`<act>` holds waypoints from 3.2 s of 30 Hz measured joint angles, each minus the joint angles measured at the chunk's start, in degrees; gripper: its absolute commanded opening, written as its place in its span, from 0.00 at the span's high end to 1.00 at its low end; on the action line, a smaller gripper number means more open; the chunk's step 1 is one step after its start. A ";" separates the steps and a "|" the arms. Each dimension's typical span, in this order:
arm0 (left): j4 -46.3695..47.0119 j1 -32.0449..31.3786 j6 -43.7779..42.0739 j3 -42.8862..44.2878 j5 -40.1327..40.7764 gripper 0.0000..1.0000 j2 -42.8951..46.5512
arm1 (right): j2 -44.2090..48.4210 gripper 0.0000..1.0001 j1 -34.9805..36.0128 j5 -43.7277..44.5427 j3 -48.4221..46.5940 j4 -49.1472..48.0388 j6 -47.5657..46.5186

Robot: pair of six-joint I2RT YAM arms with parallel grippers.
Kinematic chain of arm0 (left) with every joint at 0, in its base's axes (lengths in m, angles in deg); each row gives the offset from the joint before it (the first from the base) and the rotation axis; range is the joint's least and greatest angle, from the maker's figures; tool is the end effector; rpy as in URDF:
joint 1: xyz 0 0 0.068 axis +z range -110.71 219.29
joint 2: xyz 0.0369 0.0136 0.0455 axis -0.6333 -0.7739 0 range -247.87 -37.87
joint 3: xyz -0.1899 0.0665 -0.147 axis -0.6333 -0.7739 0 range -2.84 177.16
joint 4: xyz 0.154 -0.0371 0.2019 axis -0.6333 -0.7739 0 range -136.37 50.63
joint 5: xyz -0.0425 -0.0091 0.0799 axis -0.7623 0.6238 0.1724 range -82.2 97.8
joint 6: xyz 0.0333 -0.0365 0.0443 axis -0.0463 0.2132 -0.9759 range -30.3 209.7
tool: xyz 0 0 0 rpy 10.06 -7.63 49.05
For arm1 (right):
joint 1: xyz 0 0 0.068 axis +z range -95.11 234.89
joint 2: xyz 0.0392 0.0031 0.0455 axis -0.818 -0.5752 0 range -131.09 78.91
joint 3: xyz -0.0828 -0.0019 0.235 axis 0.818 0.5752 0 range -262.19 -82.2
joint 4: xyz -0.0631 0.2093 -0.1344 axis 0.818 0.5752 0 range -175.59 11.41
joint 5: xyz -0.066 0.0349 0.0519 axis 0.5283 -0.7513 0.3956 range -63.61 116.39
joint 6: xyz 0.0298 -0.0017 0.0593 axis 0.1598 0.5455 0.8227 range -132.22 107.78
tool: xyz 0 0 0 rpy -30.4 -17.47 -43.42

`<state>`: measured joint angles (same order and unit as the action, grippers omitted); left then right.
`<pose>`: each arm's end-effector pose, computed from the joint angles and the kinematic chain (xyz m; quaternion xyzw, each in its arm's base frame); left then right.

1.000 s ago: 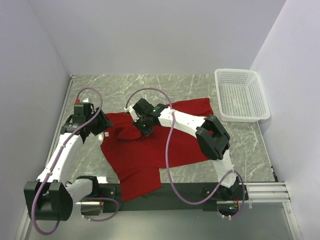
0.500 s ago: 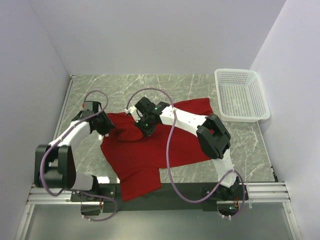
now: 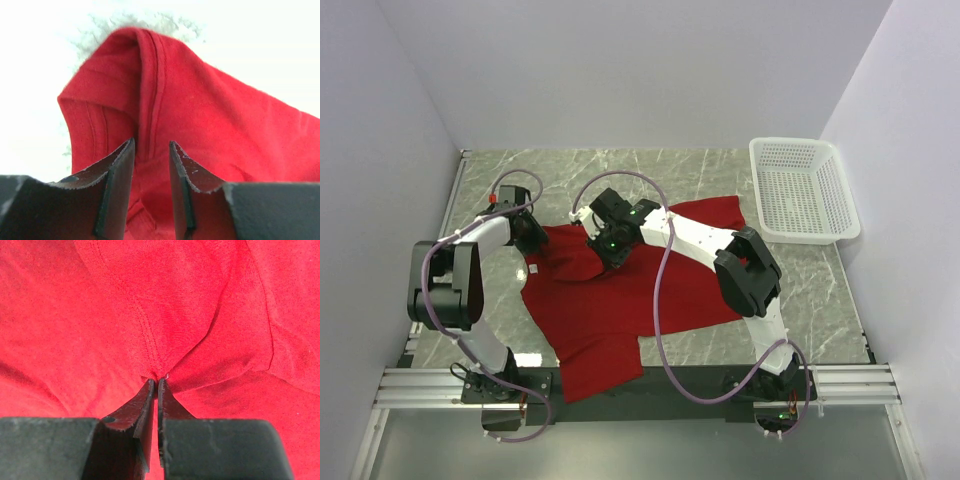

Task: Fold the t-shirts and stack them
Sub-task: Fold the tshirt

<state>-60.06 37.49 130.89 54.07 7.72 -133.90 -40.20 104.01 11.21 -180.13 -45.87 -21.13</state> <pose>0.3325 -0.0106 0.1375 -0.3252 0.9091 -0.0960 0.2420 0.2793 0.3436 0.1830 -0.4944 0.8229 0.2057 0.1899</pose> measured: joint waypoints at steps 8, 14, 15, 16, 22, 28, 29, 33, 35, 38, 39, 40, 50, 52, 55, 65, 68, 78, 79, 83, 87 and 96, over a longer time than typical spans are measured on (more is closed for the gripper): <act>-0.17 0.02 -0.57 1.64 1.53 0.74 -3.26 | -0.28 0.93 -0.26 -0.66 -0.22 0.20 0.09; -0.37 0.09 -1.66 2.89 1.68 0.93 -4.57 | -0.39 0.93 -0.44 -0.85 -0.44 0.39 -0.07; -0.42 0.13 -1.79 3.19 1.81 0.93 -4.66 | -0.39 0.93 -0.55 -0.92 -0.44 0.48 -0.28; -0.55 0.20 -2.01 3.39 1.97 0.94 -4.74 | -0.39 0.93 -0.70 -1.09 -0.44 0.61 -0.83; -2.51 0.59 -3.56 6.08 3.26 0.94 -4.96 | -0.39 0.96 -2.86 -3.34 -0.44 2.78 -4.85; -2.75 1.20 -4.55 7.52 3.19 0.92 -5.62 | -0.39 0.81 -4.90 -5.77 -0.44 4.50 -8.61; -2.80 1.25 -4.59 7.67 2.99 0.92 -5.95 | -0.39 0.71 -5.09 -6.23 -0.44 4.70 -9.01; -2.91 1.25 -5.01 7.76 2.69 0.90 -6.99 | -0.39 0.56 -5.25 -8.17 -0.44 5.81 -10.78; -3.17 1.29 -5.20 7.82 2.43 0.89 -6.99 | -0.31 0.52 -5.25 -9.14 -0.44 6.16 -12.17; -3.19 1.31 -5.57 8.26 1.92 0.88 -6.99 | 0.74 0.50 -5.25 -11.93 -0.39 6.49 -15.52; -3.21 1.36 -5.62 8.39 1.70 0.88 -6.99 | 1.42 0.49 -5.22 -13.20 -0.35 6.54 -17.07; -3.13 1.36 -5.64 8.48 1.51 0.88 -6.99 | 2.25 0.49 -5.11 -14.64 -0.31 6.54 -18.80; -3.06 1.40 -6.08 8.48 -1.11 0.87 -6.99 | 3.10 0.49 8.17 -11.72 0.44 -2.12 -28.15; -2.91 1.46 -6.08 8.48 -1.79 0.87 -6.99 | 0.59 0.49 10.99 -9.03 -0.48 -3.98 -27.65; -2.56 1.51 -6.08 8.48 -2.60 0.87 -6.99 | -3.80 0.48 12.90 -4.70 -2.34 -7.39 -25.79; -2.25 1.51 -6.10 8.48 -4.26 0.87 -6.99 | -13.49 0.50 12.17 7.63 -11.43 -11.26 -18.18; -2.23 1.51 -6.21 8.48 -4.61 0.87 -6.99 | -13.57 0.50 12.15 8.52 -11.52 -11.19 -17.16; -2.23 1.51 -6.58 8.48 -4.92 0.87 -6.99 | -14.43 0.51 12.31 8.70 -12.13 -11.21 -15.37; -2.23 1.51 -6.62 8.48 -5.03 0.87 -6.99 | -15.10 0.51 12.37 8.72 -12.72 -11.13 -15.13; -2.23 1.51 -6.67 8.48 -5.16 0.87 -6.99 | -17.18 0.53 12.52 9.01 -14.64 -11.28 -14.32; -2.23 1.51 -6.67 8.48 -5.22 0.87 -6.99 | -17.22 0.59 12.52 9.46 -14.88 -11.10 -13.70; -2.23 1.51 -6.82 8.48 -5.27 0.87 -6.99 | -17.07 0.90 12.37 9.14 -14.01 -11.52 -13.20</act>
<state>-62.28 39.00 124.07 62.55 2.45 -140.89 -57.27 116.38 20.35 -194.14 -57.39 -34.33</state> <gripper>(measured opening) 0.128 0.150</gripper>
